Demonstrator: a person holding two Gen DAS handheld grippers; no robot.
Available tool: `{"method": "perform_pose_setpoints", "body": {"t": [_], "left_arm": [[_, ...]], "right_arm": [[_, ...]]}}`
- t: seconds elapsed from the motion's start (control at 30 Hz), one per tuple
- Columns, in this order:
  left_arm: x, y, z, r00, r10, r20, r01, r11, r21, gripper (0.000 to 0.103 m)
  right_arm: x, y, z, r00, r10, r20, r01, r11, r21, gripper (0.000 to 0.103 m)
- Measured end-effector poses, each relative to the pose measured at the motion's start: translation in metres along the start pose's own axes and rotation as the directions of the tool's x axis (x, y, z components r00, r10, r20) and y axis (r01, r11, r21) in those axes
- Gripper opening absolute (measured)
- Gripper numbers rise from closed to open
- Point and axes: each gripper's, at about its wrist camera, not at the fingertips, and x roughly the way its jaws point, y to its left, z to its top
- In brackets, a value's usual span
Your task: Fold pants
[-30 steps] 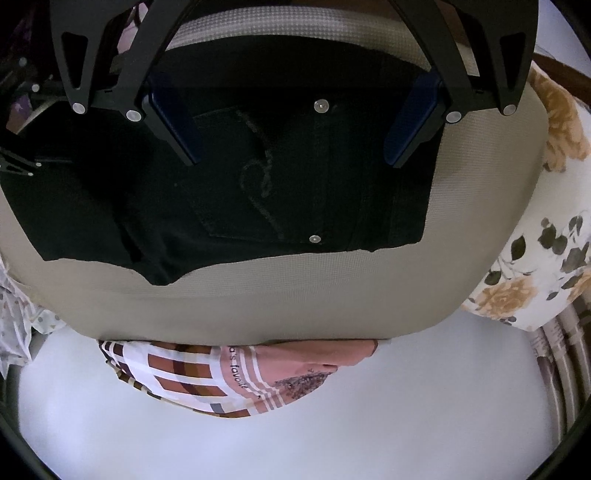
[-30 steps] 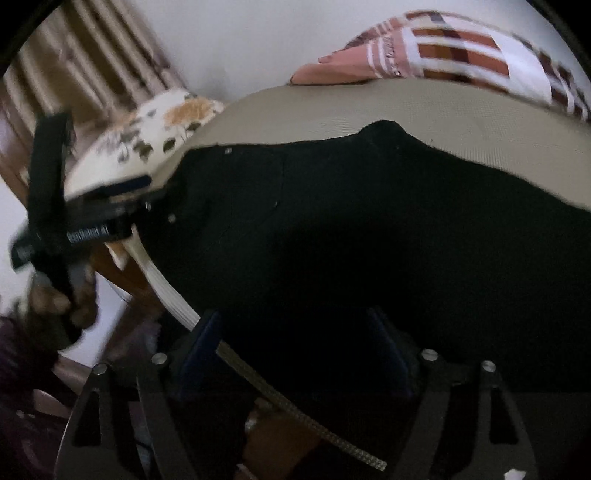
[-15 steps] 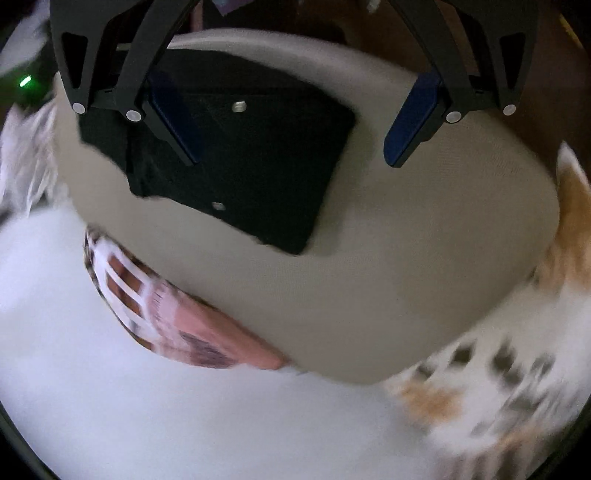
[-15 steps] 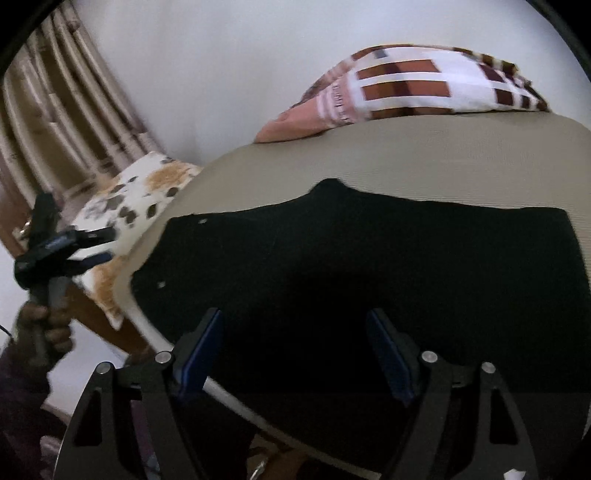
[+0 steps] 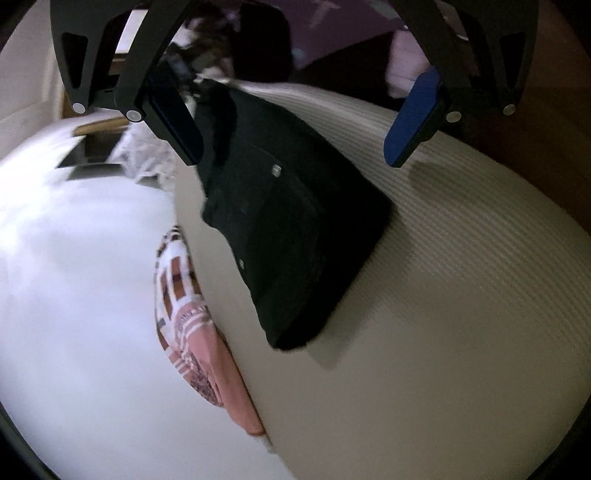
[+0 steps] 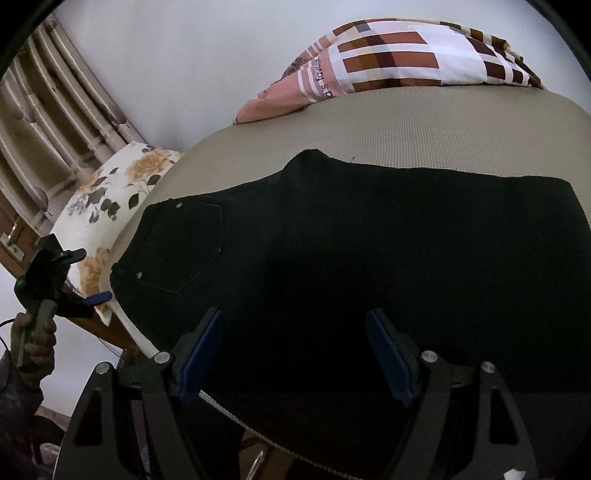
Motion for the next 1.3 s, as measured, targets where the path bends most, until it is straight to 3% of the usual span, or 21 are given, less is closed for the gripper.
{"method": "perform_pose_setpoints", "body": {"t": [0.23,0.53,0.67,0.83,1.07,1.17,1.3], "left_arm": [[0.029,0.009,0.012,0.999,-0.007,-0.052,0.003,0.997,-0.075,0.098],[0.034,0.017,0.027,0.998,-0.068,0.018,0.070,0.981,-0.183,0.098],[0.032,0.018,0.019,0.994,-0.087,0.072,0.097,0.983,-0.156,0.098],[0.016,0.024,0.008,0.992,-0.014,0.126,0.037,0.982,-0.187,0.093],[0.016,0.019,0.024,0.984,0.069,0.164,-0.037,0.981,-0.189,0.093],[0.024,0.012,0.032,0.986,0.084,0.146,-0.059,0.984,-0.166,0.097],[0.030,0.013,0.029,0.990,0.025,0.141,-0.002,0.987,-0.158,0.098]], "right_arm": [[0.000,0.000,-0.001,1.000,0.000,-0.001,0.000,1.000,0.001,0.077],[0.000,-0.001,-0.001,1.000,0.008,0.001,-0.008,1.000,0.009,0.078],[0.000,0.000,-0.001,1.000,0.011,0.000,-0.011,1.000,0.010,0.079],[0.000,-0.002,-0.001,1.000,0.019,-0.001,-0.019,1.000,0.013,0.081],[0.002,0.001,0.000,1.000,0.024,-0.006,-0.024,1.000,0.000,0.087],[0.001,-0.001,-0.001,0.999,0.036,-0.003,-0.036,0.999,0.013,0.087],[0.001,-0.002,-0.001,0.999,0.038,-0.003,-0.038,0.999,0.015,0.087]]}}
